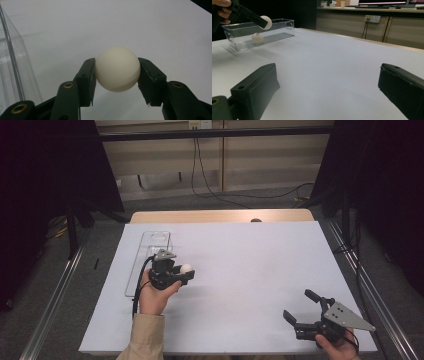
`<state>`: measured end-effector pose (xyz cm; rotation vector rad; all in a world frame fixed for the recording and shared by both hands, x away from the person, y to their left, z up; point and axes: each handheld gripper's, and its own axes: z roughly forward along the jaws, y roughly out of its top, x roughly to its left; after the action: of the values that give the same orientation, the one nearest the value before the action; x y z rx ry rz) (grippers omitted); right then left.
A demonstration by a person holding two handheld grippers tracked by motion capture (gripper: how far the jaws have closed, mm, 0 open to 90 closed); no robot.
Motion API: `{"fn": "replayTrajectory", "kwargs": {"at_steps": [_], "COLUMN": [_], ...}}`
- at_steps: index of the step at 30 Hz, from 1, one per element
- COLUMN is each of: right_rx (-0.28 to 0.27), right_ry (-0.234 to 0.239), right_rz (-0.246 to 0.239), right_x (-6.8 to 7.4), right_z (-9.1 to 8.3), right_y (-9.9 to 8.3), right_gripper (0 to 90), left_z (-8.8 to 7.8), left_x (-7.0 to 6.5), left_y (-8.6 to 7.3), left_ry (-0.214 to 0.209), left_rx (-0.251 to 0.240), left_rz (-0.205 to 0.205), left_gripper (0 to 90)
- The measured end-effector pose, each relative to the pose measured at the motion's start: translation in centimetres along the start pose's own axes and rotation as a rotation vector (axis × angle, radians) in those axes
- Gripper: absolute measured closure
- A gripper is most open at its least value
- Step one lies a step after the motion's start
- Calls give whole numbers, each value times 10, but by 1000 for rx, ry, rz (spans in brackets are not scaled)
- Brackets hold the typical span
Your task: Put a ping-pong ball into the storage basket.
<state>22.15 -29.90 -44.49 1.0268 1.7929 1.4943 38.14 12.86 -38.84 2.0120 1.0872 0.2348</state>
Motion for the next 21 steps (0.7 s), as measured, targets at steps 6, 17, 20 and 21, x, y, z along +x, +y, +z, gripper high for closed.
{"fn": "replayTrajectory", "kwargs": {"at_steps": [6, 17, 20, 21], "right_rx": [0, -1, -1, -1], "right_ry": [-1, 0, 0, 0], "right_rz": [0, 0, 0, 0], "right_x": [0, 0, 0, 0], "right_z": [0, 0, 0, 0], "right_y": [0, 0, 0, 0], "right_gripper": [19, 19, 19, 19], "left_z": [-3, -6, -6, -6], "left_x": [2, 4, 4, 5], "left_y": [0, 0, 0, 0], "left_ry": [4, 16, 15, 14], "left_rx": [-7, 0, -9, -8], "left_rz": [-7, -5, -9, -7], "left_gripper": [510, 510, 510, 510]}}
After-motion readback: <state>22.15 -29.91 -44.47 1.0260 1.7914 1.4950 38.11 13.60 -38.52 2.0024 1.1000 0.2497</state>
